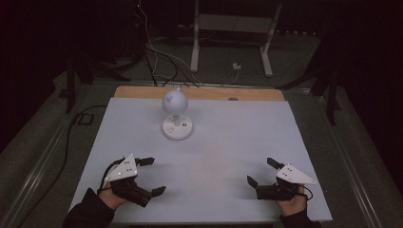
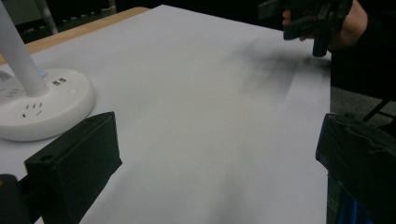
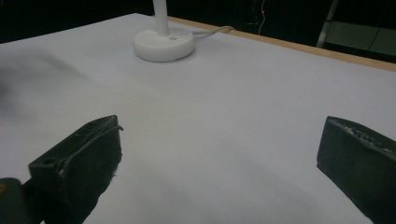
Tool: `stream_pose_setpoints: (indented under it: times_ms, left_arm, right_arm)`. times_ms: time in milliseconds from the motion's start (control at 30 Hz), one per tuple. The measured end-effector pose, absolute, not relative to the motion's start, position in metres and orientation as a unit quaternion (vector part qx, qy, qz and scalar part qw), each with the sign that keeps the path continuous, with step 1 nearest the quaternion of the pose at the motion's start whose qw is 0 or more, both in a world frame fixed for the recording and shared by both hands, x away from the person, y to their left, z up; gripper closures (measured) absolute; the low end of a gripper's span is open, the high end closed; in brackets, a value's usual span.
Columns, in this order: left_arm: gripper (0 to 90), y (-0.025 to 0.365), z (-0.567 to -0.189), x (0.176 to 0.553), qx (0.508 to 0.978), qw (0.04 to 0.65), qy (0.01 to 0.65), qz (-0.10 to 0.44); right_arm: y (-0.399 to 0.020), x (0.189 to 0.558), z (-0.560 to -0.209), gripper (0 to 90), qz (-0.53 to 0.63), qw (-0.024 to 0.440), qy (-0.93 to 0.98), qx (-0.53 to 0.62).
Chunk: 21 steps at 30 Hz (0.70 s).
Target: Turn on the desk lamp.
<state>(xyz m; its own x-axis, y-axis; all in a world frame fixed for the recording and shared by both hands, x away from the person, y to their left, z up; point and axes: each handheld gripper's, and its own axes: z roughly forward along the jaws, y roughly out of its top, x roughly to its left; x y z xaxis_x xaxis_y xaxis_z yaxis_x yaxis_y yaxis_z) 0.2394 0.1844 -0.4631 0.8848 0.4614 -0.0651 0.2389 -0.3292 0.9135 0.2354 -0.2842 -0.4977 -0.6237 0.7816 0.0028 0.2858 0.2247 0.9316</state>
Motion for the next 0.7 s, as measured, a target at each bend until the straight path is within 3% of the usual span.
stream_pose_setpoints:
  times_ms: [700]
  left_arm:
    - [0.3,0.163,-0.446,0.259,0.811,0.526,0.226,0.124]
  right_arm:
    - [-0.285,0.235,-0.498,0.0,0.51,0.244,0.743,0.359]
